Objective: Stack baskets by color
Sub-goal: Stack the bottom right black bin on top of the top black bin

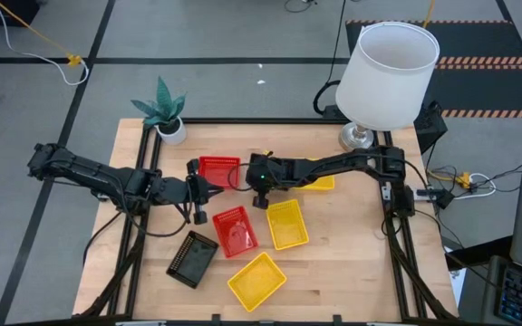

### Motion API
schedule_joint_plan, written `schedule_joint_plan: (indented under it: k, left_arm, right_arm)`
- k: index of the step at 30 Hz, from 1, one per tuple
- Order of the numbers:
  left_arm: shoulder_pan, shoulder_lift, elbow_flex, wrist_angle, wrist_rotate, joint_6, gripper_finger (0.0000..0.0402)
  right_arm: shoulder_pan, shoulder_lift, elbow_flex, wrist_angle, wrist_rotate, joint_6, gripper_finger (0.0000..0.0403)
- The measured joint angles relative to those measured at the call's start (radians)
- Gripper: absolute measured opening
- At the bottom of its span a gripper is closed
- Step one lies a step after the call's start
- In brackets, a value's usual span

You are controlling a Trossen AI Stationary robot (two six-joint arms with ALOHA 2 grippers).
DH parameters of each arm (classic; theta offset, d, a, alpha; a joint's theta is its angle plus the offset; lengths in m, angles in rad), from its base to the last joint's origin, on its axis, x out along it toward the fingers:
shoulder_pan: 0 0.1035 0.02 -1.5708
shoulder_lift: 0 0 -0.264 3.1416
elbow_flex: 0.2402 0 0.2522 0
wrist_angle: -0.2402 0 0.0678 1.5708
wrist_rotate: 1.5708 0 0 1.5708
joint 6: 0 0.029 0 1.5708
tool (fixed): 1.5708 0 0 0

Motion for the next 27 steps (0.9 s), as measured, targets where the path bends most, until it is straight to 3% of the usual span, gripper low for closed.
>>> schedule_joint_plan:
  k: [12,19,27]
  left_arm:
    - [0.000,0.000,0.000,0.005,0.000,0.000,0.0026]
    - [0.000,0.000,0.000,0.007,0.001,0.004,0.0026]
    - [0.000,0.000,0.000,0.011,0.002,0.006,0.0026]
  right_arm:
    - [0.012,-0.036,0.003,-0.035,0.004,-0.054,0.0002]
    - [-0.025,-0.149,0.003,-0.167,0.189,-0.043,0.0002]
    - [-0.107,-0.102,0.001,-0.256,0.127,0.007,0.0002]
